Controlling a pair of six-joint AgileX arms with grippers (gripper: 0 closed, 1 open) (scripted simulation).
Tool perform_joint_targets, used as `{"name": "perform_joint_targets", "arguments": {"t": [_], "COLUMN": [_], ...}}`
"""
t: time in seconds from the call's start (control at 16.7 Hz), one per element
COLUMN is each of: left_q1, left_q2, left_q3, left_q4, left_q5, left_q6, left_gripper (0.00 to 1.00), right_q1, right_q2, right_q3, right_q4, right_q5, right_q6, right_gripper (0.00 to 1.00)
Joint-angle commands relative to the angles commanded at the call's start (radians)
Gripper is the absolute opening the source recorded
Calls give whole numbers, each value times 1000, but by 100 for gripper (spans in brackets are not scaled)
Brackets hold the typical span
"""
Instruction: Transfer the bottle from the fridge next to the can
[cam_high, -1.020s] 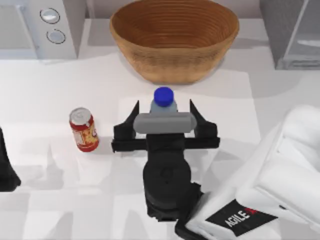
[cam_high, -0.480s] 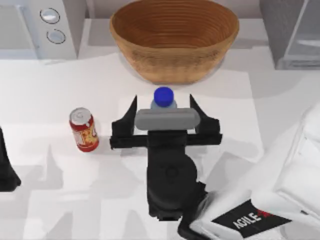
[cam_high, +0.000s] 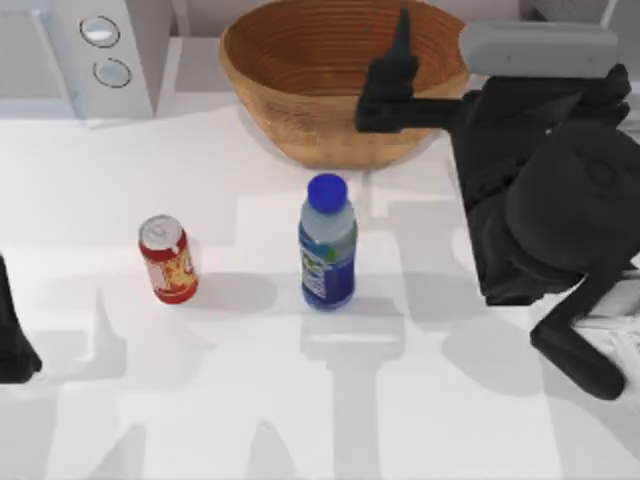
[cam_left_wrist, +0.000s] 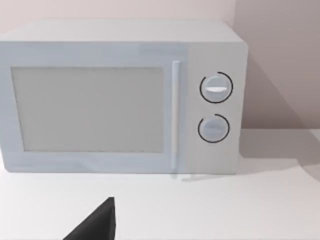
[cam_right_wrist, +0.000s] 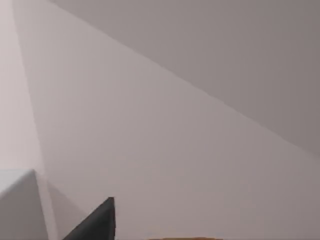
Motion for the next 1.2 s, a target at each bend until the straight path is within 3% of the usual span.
{"name": "perform_joint_targets", "arguments": {"t": [0.72,0.96,1.2], "left_q1": [0,0,0], "left_q2": [0,0,0], "left_q3": [0,0,0], "left_q4": [0,0,0], "left_q5": [0,0,0], "left_q6": [0,0,0], "left_gripper": [100,100,100], "right_q1": [-618,-751,-805], "right_q2": [-1210,-1466,-1566], "right_q3": [-552,-687,-743], "right_q4": [-769,-959,-1044], "right_q5": [-579,-694,-742], "right_q6": [12,16,17], "right_gripper": [100,100,100]}}
